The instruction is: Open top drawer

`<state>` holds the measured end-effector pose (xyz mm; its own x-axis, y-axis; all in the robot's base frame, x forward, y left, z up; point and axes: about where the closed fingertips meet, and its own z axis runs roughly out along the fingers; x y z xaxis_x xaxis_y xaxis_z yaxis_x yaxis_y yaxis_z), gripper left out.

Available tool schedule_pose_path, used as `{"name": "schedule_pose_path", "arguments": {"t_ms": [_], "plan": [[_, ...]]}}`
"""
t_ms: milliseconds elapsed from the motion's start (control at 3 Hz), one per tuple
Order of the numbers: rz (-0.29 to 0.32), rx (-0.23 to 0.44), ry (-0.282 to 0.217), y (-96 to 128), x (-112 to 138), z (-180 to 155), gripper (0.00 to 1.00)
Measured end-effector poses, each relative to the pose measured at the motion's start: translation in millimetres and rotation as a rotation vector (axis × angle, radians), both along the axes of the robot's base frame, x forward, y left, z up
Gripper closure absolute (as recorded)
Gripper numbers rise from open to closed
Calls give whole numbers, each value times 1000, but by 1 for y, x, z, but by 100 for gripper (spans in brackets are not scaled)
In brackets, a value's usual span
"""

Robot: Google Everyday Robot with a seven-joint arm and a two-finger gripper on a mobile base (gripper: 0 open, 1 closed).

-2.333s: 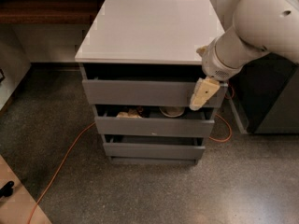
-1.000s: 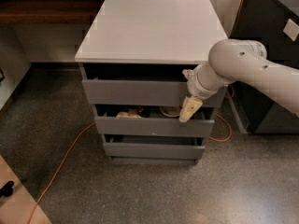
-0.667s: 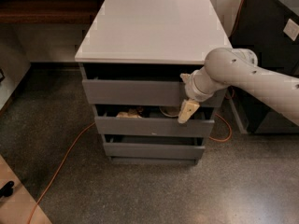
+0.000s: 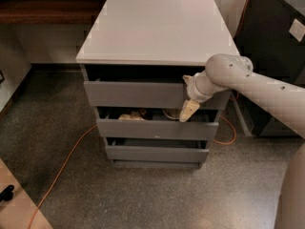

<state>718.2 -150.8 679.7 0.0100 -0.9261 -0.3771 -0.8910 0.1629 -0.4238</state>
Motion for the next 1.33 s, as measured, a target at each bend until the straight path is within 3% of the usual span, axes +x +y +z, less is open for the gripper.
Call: {"name": "schedule_pose_path", "arguments": {"t_ms": [333,1000,1333], "plan": [[-21,36,-24,-3,33,-9,1],[-49,71,-26,-5,57,-9,47],[-54,84,-28,-6,53,-6,69]]}}
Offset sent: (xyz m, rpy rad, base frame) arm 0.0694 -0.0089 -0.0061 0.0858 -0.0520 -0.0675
